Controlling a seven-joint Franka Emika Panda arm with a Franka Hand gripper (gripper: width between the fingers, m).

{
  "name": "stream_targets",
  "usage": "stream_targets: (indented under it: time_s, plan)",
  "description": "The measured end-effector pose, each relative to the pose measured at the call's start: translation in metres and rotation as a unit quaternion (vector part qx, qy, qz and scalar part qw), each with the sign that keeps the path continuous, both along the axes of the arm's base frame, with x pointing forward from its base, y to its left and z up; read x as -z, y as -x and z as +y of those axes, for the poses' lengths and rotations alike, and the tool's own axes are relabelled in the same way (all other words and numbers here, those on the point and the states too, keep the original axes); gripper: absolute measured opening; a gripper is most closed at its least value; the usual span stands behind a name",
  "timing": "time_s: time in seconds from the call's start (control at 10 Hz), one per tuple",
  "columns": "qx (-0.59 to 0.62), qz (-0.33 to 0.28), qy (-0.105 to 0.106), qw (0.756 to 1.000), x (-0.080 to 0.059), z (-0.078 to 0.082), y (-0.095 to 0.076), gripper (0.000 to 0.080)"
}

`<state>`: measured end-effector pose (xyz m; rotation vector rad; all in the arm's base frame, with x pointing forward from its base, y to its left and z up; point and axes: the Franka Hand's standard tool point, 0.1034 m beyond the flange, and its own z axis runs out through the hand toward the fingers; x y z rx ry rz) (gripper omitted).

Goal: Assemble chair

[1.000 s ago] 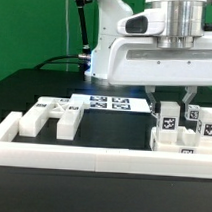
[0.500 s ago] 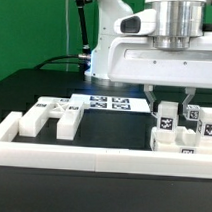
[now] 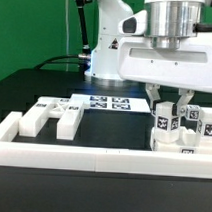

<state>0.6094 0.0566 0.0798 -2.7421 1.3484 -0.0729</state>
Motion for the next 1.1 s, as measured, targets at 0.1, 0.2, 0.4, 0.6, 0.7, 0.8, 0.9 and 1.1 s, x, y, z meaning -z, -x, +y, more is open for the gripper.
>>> stream_targets:
  time_s: [0.1,0.2,0.4,0.6,0.7,0.8,0.9,1.1]
  plan:
    - [0.029,0.002,-0.002,1.0,0.0001,0.0001,0.0001,0.0291]
    - [0.078,0.005,-0.007,0.997,0.0003,0.0002,0.0002,0.0291]
    - [0.15,0.009,-0.012,0.989,0.0004,0.0007,0.0003,0.0291]
    - [0.235,0.014,-0.019,0.972,0.0005,0.0022,0.0006,0.0291]
    - [0.286,0.017,-0.023,0.958,0.0005,0.0033,0.0007,0.0291]
    - [0.316,0.018,-0.026,0.948,0.0004,0.0046,0.0008,0.0291]
    - [0.365,0.021,-0.03,0.93,0.0003,0.0062,0.0008,0.0291]
    - [0.407,0.024,-0.038,0.912,0.0006,0.006,0.0005,0.0291]
